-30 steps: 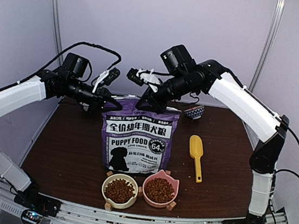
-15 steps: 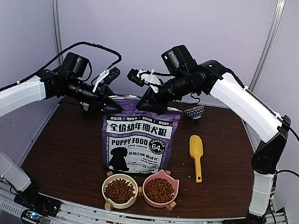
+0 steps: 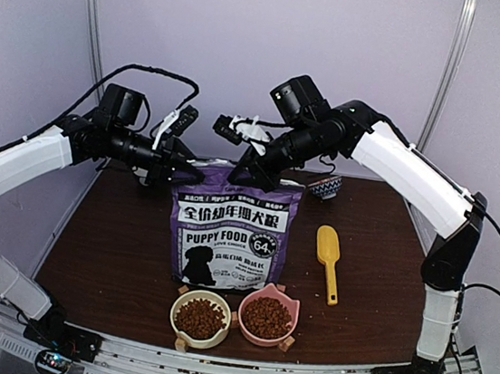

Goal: Serve the pet food

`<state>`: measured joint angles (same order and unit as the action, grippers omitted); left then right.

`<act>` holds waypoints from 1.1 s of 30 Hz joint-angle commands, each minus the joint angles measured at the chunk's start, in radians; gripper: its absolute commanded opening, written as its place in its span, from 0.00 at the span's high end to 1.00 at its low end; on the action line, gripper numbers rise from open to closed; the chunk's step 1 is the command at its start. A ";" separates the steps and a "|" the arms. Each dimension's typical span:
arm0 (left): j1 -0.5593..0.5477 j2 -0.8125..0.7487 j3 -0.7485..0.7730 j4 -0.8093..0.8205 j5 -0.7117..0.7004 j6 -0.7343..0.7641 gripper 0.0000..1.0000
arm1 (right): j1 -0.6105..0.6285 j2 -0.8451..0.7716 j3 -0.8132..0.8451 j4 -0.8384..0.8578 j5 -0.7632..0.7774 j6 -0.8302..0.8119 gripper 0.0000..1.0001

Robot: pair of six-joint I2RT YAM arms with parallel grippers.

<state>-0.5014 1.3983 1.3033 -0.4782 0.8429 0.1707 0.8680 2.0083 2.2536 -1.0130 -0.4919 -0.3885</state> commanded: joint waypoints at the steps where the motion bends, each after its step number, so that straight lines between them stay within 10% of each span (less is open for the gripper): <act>1: -0.006 -0.030 0.005 0.072 0.031 -0.015 0.68 | -0.004 -0.039 -0.009 -0.004 -0.024 0.019 1.00; 9: -0.006 -0.010 0.022 -0.003 -0.015 0.024 0.65 | -0.004 -0.042 -0.009 0.000 -0.031 0.022 1.00; 16: -0.005 -0.006 0.030 -0.034 -0.026 0.044 1.00 | -0.004 -0.049 -0.011 0.011 -0.041 0.026 1.00; 20: -0.005 -0.024 0.024 -0.038 -0.042 0.053 1.00 | -0.005 -0.065 -0.019 0.020 -0.011 0.033 1.00; 27: -0.004 -0.046 0.019 -0.031 -0.061 0.053 1.00 | -0.031 -0.213 -0.253 0.134 0.035 0.065 0.57; 33: -0.003 -0.058 0.012 -0.032 -0.074 0.053 1.00 | -0.107 -0.419 -0.531 0.322 -0.033 0.156 0.39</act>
<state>-0.5014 1.3754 1.3052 -0.5198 0.7815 0.2111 0.8108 1.7145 1.8565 -0.8513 -0.4862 -0.3054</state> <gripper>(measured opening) 0.018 0.577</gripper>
